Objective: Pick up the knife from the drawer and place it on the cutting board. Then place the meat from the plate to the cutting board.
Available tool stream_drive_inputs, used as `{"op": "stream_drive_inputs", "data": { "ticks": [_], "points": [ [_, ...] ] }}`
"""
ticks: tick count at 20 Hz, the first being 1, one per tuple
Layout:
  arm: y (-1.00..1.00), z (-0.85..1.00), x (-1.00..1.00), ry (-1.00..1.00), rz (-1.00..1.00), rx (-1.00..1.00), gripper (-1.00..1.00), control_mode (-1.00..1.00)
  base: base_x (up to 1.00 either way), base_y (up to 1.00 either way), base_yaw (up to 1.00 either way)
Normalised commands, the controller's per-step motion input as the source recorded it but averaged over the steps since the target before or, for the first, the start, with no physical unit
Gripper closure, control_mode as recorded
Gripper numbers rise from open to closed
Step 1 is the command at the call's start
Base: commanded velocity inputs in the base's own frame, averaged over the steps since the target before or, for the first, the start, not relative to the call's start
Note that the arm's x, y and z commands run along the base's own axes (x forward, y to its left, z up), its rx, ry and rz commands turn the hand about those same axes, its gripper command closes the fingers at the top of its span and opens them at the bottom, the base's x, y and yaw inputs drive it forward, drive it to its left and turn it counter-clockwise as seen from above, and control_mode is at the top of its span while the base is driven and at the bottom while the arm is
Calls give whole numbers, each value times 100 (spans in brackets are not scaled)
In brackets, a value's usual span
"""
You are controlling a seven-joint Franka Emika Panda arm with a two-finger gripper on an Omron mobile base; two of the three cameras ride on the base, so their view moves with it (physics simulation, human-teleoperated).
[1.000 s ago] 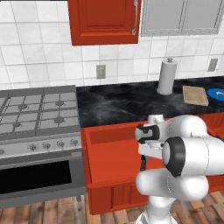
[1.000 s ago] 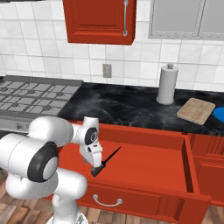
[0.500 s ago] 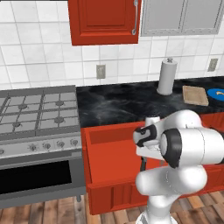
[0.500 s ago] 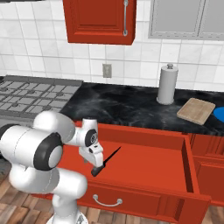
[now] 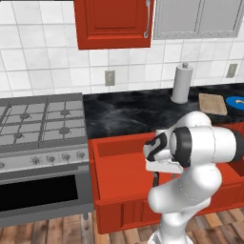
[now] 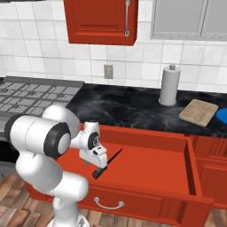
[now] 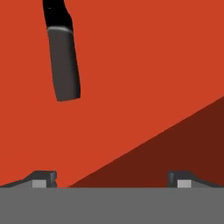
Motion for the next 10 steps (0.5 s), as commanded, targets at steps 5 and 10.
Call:
{"op": "stream_drive_inputs", "data": {
  "ticks": [5,10],
  "points": [
    [0,-19,27,3,12,8,-100,-100,0,0,0],
    [0,-22,29,0,10,4,-100,-100,0,0,0]
  ]
}}
